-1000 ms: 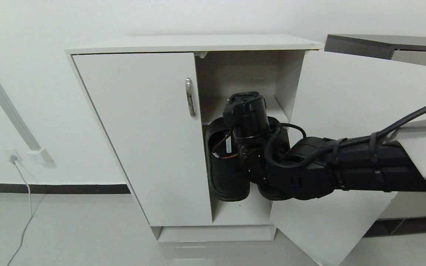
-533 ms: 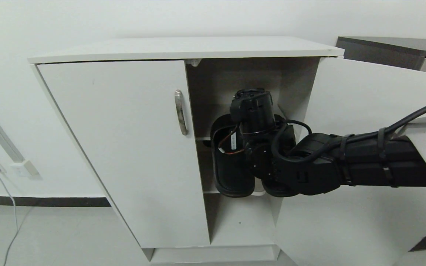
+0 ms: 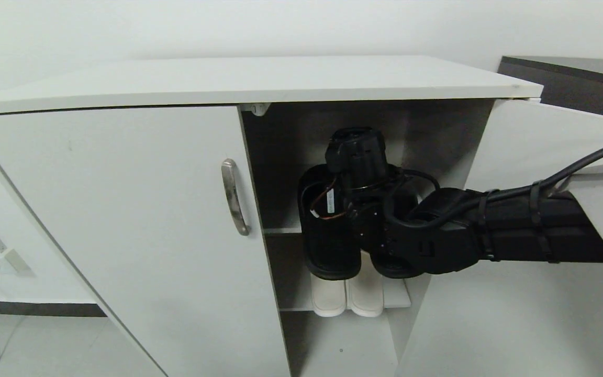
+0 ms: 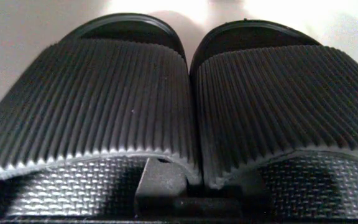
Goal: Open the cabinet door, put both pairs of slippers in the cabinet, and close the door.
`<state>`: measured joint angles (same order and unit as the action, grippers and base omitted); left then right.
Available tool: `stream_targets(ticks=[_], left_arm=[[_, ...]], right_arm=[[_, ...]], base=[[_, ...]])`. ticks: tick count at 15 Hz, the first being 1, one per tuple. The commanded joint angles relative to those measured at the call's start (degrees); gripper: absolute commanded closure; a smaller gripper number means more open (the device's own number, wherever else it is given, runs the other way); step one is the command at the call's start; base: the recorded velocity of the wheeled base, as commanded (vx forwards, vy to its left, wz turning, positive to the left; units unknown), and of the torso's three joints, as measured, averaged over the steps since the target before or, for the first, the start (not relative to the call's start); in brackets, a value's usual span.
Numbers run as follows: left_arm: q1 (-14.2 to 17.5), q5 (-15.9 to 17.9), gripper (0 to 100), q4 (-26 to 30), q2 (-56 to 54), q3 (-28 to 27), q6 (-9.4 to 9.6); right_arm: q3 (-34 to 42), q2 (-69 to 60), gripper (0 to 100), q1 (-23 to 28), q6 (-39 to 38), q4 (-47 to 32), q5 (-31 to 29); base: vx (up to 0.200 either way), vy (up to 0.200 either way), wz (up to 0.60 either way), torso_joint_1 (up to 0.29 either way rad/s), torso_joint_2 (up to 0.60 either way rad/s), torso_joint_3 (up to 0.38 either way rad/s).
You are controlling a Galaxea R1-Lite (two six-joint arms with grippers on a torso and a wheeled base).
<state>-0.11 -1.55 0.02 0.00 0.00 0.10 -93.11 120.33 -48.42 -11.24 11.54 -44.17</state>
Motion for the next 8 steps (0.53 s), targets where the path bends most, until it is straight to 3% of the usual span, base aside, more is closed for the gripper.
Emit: stream_targets(ticks=[1, 8], left_arm=[[0.02, -0.03, 100, 0.06, 0.00, 0.00, -0.01], [0.02, -0.03, 100, -0.02, 0.00, 0.00, -0.01]], right_arm=[[-2.51, 1.92, 100, 0.96, 0.08, -1.00, 0.40], [-17.02, 9.04, 100, 5.27, -0.27, -7.24, 3.65]], base=[[0.000, 0.000, 0.00, 0.000, 0.00, 0.000], [0.000, 0.000, 0.00, 0.000, 0.00, 0.000]])
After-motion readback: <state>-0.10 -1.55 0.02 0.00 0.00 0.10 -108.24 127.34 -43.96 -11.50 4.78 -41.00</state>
